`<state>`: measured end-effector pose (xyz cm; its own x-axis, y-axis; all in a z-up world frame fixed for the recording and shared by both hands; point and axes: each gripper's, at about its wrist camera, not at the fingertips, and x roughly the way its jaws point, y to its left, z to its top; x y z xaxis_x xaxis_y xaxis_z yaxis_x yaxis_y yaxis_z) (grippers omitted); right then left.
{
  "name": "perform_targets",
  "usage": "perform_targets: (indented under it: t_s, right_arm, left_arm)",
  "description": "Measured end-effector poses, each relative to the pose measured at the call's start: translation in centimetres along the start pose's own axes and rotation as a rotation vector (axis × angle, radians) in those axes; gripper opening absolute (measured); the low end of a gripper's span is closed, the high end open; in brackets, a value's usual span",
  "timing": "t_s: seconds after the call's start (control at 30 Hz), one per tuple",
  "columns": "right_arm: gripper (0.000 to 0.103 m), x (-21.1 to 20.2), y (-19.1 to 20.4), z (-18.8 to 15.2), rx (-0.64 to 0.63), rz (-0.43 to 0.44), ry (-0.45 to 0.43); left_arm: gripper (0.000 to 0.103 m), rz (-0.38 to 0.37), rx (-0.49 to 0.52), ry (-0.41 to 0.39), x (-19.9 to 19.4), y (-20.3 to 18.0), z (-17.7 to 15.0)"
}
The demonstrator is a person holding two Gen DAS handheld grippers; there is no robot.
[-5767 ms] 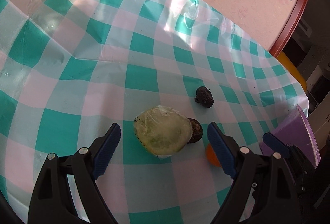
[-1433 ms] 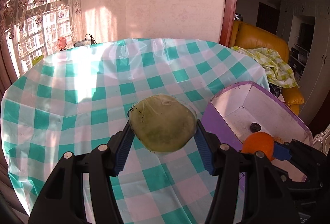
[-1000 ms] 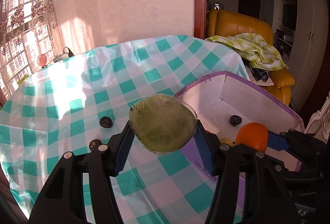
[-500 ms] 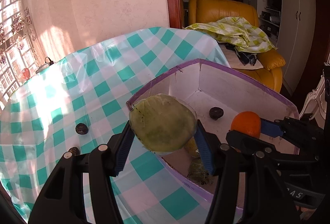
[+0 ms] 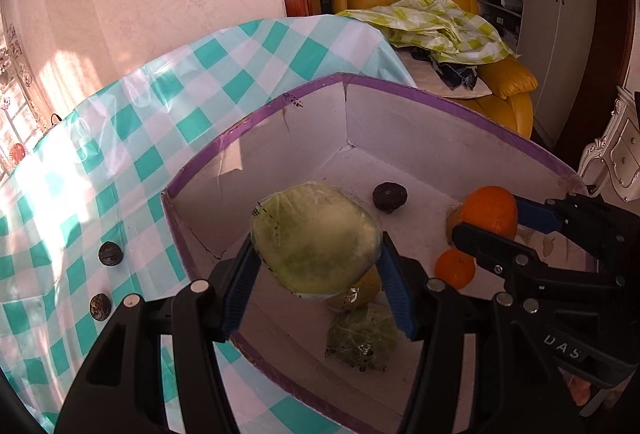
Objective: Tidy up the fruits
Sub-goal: 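Lower both fruits into the box and open both tools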
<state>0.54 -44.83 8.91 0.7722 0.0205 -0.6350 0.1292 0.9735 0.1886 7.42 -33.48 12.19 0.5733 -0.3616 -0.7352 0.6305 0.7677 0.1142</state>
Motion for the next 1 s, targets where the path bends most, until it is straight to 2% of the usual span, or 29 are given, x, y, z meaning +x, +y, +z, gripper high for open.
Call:
perform_targets:
  t_s: [0.13,0.37,0.57,0.67,0.77,0.87,1.0]
  right_arm:
    - [0.044,0.3,-0.3,0.4,-0.033,-0.033,0.012]
    - [0.044,2.3,-1.0,1.4,-0.17,-0.124,0.102]
    - [0.044,4.1,-1.3,1.9,-0.301,-0.19,0.201]
    - [0.044,4.7,-1.3,1.8,-0.339,-0.197,0.236]
    - [0.044,5.2,-0.9,1.7,-0.375,-0.205,0.27]
    - [0.044,5.7,-0.5,1.5,-0.403,-0.241,0.295]
    - [0.044,6.0,-0.4,1.2,-0.424,-0.272,0.316]
  left_arm:
    - [0.058,-0.011,0.034,0.04,1.7,-0.9,0.5]
    - [0.058,-0.004,0.082,0.105,4.7,-1.6,1.6]
    - [0.058,0.016,0.195,0.195,7.2,-2.3,2.0]
    - [0.058,-0.028,0.21,0.222,8.2,-2.2,2.0]
    - [0.058,-0.035,0.248,0.247,8.9,-2.3,2.2]
    - [0.058,-0.073,0.261,0.269,9.4,-2.4,2.3]
    - [0.058,-0.074,0.284,0.286,9.8,-2.9,2.3]
